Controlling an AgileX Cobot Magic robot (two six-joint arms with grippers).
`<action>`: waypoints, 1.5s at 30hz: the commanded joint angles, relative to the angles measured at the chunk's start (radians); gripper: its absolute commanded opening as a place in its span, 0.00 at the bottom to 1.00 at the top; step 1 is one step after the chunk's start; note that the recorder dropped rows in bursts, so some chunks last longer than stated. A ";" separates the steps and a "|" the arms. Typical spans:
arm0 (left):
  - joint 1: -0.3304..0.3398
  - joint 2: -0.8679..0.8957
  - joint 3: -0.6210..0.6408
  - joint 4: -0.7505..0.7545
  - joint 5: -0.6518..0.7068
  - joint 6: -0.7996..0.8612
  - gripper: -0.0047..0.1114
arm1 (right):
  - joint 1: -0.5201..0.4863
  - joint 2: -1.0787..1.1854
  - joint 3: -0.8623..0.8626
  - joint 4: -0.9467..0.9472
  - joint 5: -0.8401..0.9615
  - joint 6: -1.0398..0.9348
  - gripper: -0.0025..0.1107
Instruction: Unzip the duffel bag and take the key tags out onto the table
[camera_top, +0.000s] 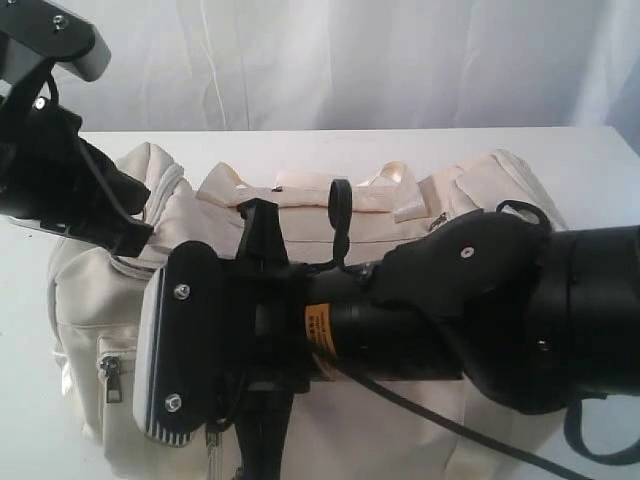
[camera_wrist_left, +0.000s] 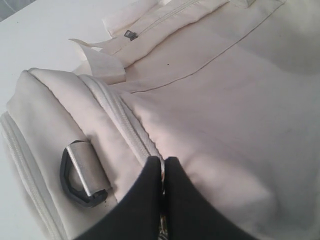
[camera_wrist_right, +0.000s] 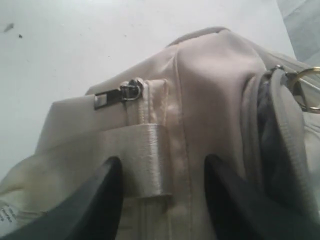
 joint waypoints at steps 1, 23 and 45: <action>0.003 -0.004 -0.004 0.025 0.001 -0.005 0.05 | 0.002 -0.025 -0.006 0.028 -0.009 -0.004 0.44; 0.003 -0.004 -0.004 0.026 0.026 -0.032 0.05 | 0.002 -0.034 -0.030 0.031 0.132 -0.004 0.44; 0.003 -0.004 -0.004 -0.004 0.040 -0.020 0.05 | 0.002 0.153 -0.217 0.125 -0.007 0.078 0.06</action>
